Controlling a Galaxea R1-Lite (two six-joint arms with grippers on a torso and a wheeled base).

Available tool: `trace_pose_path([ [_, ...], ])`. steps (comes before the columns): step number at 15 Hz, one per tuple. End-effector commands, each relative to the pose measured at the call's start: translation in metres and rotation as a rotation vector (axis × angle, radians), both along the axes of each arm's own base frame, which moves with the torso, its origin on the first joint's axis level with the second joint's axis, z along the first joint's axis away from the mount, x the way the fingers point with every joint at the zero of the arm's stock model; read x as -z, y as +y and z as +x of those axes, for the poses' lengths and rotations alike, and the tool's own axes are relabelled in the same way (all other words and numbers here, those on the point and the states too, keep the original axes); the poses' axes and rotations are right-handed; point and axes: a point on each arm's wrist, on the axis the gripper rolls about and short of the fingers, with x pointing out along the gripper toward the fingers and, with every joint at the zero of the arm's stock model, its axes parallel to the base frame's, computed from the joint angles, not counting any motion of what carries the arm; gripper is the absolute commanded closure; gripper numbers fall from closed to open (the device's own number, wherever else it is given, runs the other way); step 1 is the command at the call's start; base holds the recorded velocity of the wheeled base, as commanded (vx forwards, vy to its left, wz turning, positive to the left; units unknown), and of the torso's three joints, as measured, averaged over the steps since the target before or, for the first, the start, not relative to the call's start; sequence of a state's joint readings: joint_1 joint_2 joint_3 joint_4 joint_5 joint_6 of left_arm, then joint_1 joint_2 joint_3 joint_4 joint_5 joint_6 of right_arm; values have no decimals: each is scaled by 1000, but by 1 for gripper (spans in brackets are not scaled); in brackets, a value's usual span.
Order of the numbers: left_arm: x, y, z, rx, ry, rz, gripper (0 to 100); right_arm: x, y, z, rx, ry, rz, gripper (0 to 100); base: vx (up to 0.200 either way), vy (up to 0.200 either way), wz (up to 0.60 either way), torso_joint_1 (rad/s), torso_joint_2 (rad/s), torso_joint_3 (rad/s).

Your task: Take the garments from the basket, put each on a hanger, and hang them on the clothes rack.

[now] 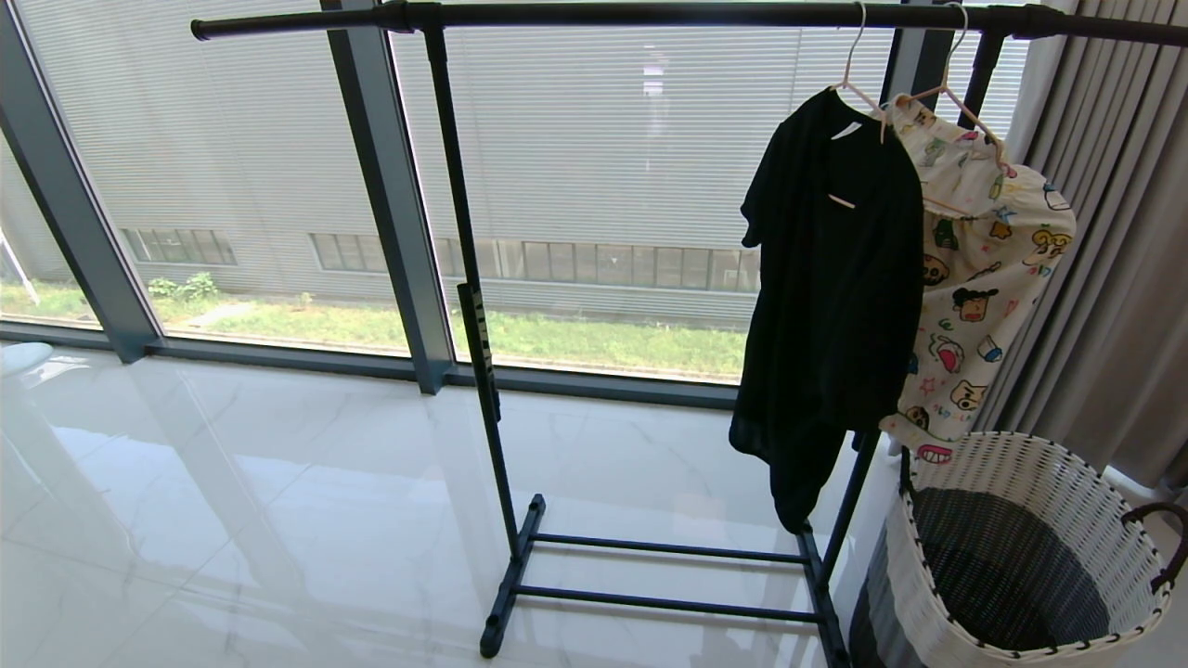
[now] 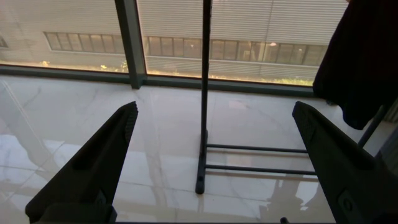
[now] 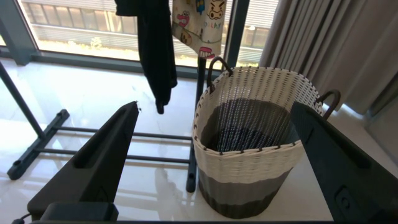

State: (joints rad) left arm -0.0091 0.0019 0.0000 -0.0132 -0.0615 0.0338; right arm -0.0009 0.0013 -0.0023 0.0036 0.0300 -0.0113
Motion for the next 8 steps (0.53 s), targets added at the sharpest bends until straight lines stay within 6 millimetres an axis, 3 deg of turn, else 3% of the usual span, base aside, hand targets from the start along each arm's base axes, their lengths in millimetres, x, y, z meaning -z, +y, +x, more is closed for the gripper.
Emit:
trace_pose_path([
  [1,0,0,0,0,-1,0,0,0,0,0,-2,-1,1,0,0,0,0,0,0,0],
  [8,0,0,0,0,-1,0,0,0,0,0,-2,-1,1,0,0,0,0,0,0,0],
])
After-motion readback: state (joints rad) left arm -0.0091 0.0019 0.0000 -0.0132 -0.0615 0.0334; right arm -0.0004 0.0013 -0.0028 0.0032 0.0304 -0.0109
